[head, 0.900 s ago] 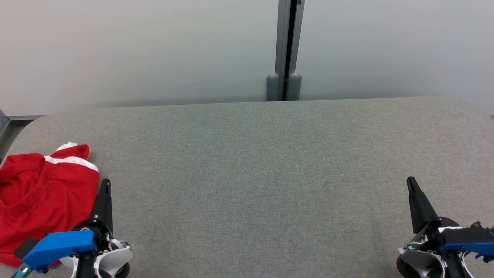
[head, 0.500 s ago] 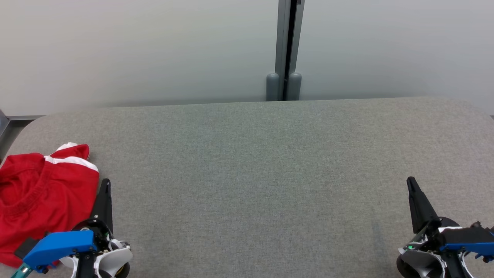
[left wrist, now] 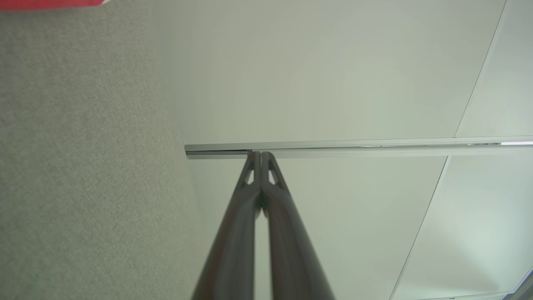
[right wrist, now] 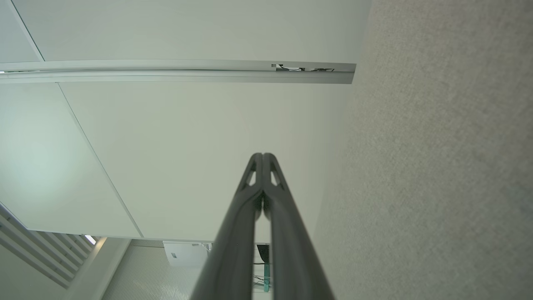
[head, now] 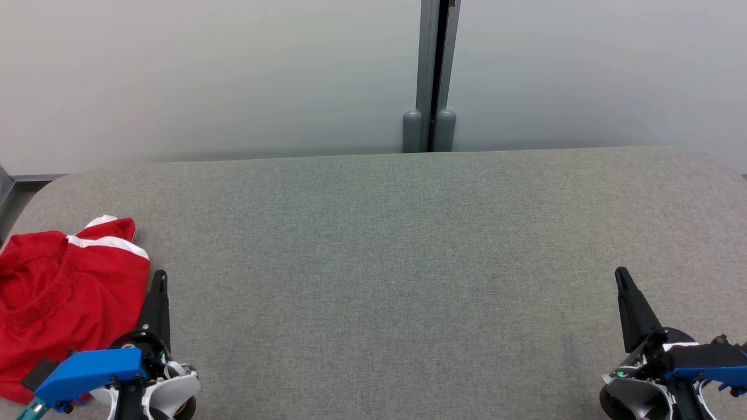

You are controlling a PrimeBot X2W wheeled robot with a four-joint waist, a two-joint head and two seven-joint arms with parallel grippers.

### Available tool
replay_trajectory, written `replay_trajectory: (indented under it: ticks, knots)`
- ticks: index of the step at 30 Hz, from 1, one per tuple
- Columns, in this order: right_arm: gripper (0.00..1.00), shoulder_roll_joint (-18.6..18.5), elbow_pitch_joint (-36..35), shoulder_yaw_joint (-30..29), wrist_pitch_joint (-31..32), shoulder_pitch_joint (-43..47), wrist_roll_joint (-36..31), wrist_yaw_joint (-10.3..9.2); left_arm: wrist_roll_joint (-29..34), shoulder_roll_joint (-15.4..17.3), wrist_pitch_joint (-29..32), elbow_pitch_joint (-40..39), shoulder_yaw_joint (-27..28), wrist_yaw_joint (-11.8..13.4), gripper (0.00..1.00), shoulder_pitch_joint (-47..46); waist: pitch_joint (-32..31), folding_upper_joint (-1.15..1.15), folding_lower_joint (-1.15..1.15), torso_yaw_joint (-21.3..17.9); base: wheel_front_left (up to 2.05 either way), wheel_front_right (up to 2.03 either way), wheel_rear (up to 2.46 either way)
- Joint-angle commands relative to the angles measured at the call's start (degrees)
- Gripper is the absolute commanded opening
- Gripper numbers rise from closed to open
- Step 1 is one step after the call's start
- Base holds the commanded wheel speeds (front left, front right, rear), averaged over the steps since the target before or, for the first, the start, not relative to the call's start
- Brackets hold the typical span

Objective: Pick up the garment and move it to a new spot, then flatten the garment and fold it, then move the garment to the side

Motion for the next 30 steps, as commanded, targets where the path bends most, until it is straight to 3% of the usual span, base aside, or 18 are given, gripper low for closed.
replay_trajectory:
  ticks: [1,12,13,22,30]
  knots:
    - [0.00,0.07,0.07,-0.09,0.09,-0.66,0.16,0.07,-0.12,-0.12,0.16,-0.25,0.05,-0.26,0.00,-0.56,0.00,0.00,0.00,0.00,0.00,0.00,0.00]
    - [0.00,0.07,0.07,-0.09,0.09,-0.66,0.16,0.07,-0.12,-0.12,0.16,-0.25,0.05,-0.27,0.00,-0.56,0.00,0.00,0.00,0.00,0.00,0.00,0.00]
    - [1.00,0.02,0.15,0.03,-0.02,0.14,0.00,0.00,0.02,0.00,-0.04,0.26,-0.02,0.01,1.00,0.07,0.00,0.00,0.00,0.00,0.00,0.00,0.00]
    - [1.00,0.24,1.78,1.77,-1.75,1.66,-1.43,-0.07,1.46,-0.16,-1.80,1.47,-1.12,0.09,1.00,2.00,0.00,0.00,0.00,-0.01,0.00,0.00,0.00]
    - [1.00,0.20,2.18,2.61,-3.97,1.44,-8.36,-0.05,8.17,-0.13,-4.02,0.65,-2.03,1.52,1.00,2.21,0.00,0.00,0.00,0.00,0.00,0.00,0.00]
